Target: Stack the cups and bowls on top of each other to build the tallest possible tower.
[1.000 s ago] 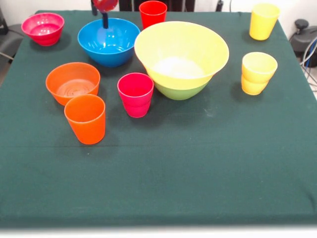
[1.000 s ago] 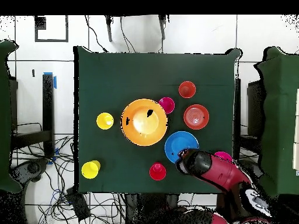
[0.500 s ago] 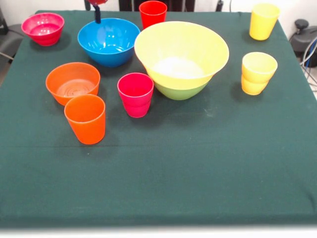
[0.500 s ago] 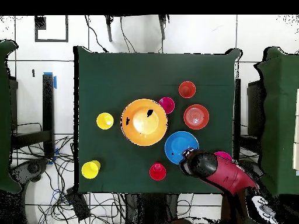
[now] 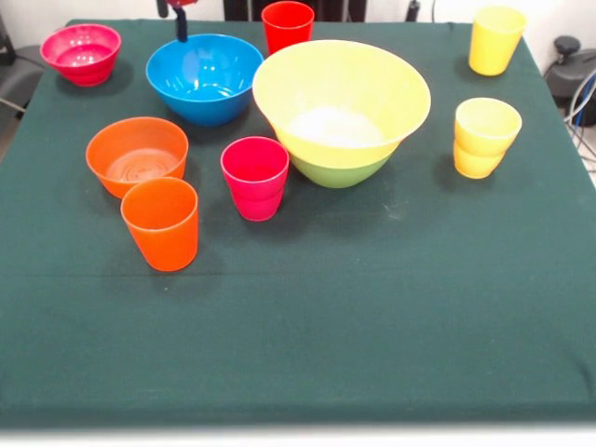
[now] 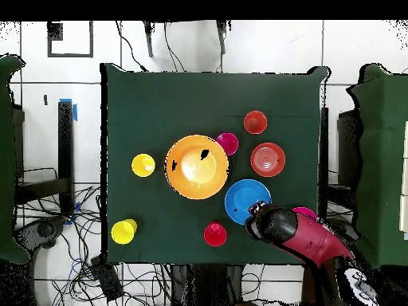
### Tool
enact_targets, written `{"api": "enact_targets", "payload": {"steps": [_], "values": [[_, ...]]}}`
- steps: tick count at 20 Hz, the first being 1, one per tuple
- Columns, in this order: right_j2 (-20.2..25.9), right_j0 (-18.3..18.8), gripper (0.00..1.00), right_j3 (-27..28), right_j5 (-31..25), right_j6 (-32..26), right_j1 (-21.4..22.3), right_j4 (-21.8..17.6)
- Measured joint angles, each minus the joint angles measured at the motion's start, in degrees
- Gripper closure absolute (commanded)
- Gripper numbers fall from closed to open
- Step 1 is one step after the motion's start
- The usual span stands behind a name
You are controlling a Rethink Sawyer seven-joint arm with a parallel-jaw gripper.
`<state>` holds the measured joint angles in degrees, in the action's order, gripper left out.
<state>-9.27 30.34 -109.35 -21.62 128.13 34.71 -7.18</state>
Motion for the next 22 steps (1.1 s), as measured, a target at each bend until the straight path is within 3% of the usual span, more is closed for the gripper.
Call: {"api": "enact_targets", "payload": {"steps": [22], "values": [[0.0,0.2,0.0,0.0,2.6,0.0,-5.3,-2.2]]}}
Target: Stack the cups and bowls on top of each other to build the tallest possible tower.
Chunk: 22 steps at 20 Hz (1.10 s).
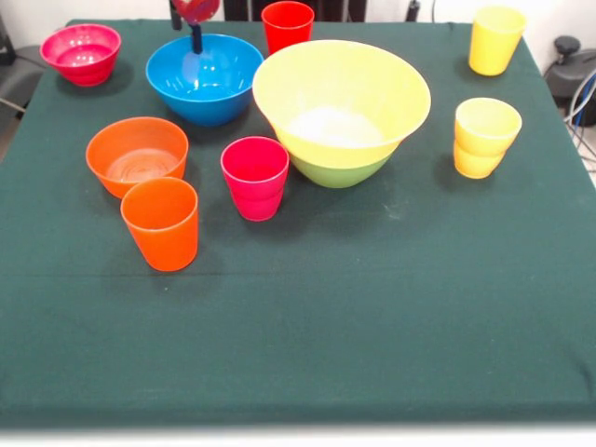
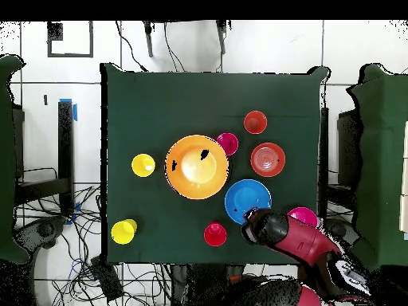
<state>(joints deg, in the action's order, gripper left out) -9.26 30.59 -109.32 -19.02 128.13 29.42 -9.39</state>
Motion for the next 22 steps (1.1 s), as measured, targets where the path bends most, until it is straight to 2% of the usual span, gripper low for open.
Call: {"api": "enact_targets", "payload": {"steps": [15,22], "values": [[0.0,3.1,0.0,0.0,4.8,0.0,-4.6,-2.7],[0.0,3.3,0.0,0.0,5.1,0.0,-5.4,-3.4]]}}
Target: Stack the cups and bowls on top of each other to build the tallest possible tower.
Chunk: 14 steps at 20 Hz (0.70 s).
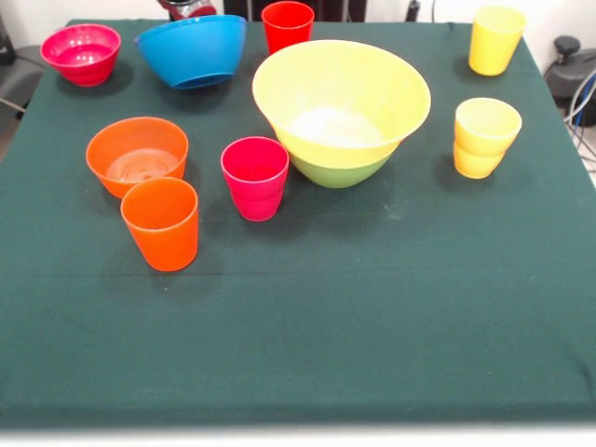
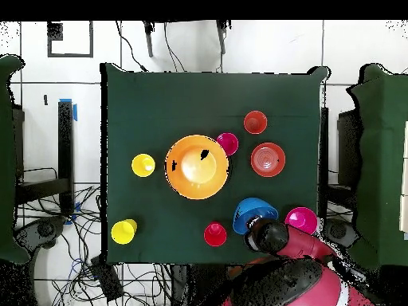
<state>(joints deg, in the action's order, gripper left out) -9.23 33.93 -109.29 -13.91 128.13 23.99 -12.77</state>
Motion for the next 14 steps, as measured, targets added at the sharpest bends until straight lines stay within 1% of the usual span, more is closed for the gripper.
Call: {"api": "enact_targets", "payload": {"steps": [7,14], "values": [[0.0,0.0,0.0,-0.1,0.0,0.0,1.0,0.0],[0.1,0.0,0.0,-0.3,0.0,0.0,3.6,0.0]]}}
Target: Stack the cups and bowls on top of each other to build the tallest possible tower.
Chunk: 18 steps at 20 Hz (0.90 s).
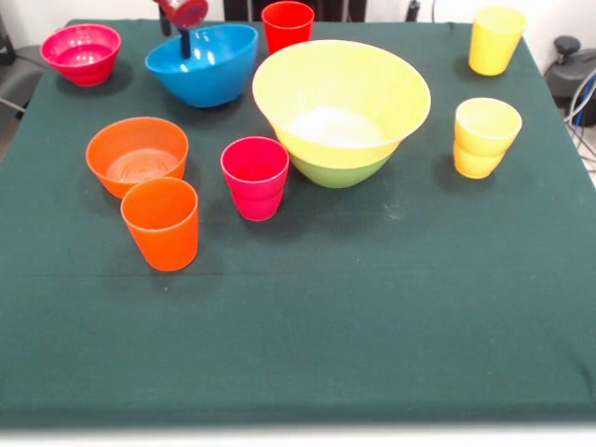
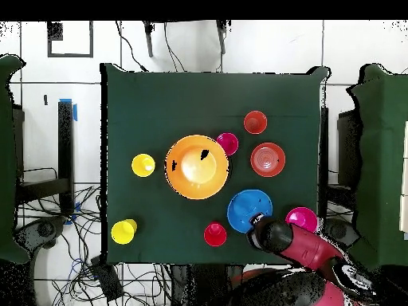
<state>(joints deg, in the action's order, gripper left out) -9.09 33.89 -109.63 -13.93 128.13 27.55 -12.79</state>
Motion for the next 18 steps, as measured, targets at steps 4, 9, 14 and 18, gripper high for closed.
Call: {"api": "enact_targets", "payload": {"steps": [4,9,14,18], "values": [[0.2,0.0,0.0,0.0,0.0,0.0,1.7,0.0],[0.7,0.2,0.0,-0.1,0.0,0.0,2.8,0.0],[3.2,2.1,0.0,-0.6,0.0,0.0,2.9,0.0],[5.3,3.8,0.0,-1.2,0.0,0.0,2.9,0.0]]}}
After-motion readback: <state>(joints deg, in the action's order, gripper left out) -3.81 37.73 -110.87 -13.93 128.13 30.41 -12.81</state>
